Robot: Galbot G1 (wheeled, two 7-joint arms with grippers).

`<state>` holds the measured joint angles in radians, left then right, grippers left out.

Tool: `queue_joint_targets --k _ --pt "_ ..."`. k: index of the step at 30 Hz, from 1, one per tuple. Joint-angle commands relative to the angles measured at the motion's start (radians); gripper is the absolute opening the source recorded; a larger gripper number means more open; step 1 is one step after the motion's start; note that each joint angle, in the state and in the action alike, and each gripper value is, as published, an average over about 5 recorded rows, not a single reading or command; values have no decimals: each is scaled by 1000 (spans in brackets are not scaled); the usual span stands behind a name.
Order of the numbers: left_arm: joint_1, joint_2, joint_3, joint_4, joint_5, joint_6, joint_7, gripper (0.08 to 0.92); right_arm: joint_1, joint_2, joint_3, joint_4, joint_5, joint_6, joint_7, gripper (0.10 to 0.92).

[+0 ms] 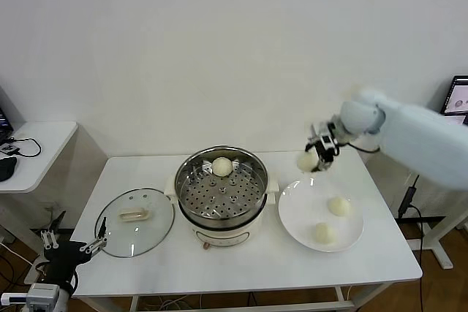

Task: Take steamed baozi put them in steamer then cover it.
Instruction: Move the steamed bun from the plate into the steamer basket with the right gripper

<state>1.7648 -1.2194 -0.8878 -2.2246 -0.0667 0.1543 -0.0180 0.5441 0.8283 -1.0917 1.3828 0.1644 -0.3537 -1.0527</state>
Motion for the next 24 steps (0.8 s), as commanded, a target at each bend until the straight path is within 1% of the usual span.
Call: queue_joint_targets --k 1,4,9,14,18,24 --pt "1 1 -2 2 -1 0 0 823 154 136 -51 30 144 -55 29 661" --pt "7 0 -9 2 -2 -1 0 823 124 249 -37 -5 170 -92 56 661" --pt "9 -3 -20 1 -2 -1 0 823 57 436 -28 -112 174 -125 83 662" --pt "12 -8 -29 -1 -3 -1 0 823 -14 567 -31 -204 155 -160 97 662" --pt "16 -11 -39 -3 -9 -1 0 823 -67 626 -38 -251 133 -193 102 662" --pt "12 -18 -39 0 -12 -2 -1 823 -119 659 -58 -297 126 -237 115 662"
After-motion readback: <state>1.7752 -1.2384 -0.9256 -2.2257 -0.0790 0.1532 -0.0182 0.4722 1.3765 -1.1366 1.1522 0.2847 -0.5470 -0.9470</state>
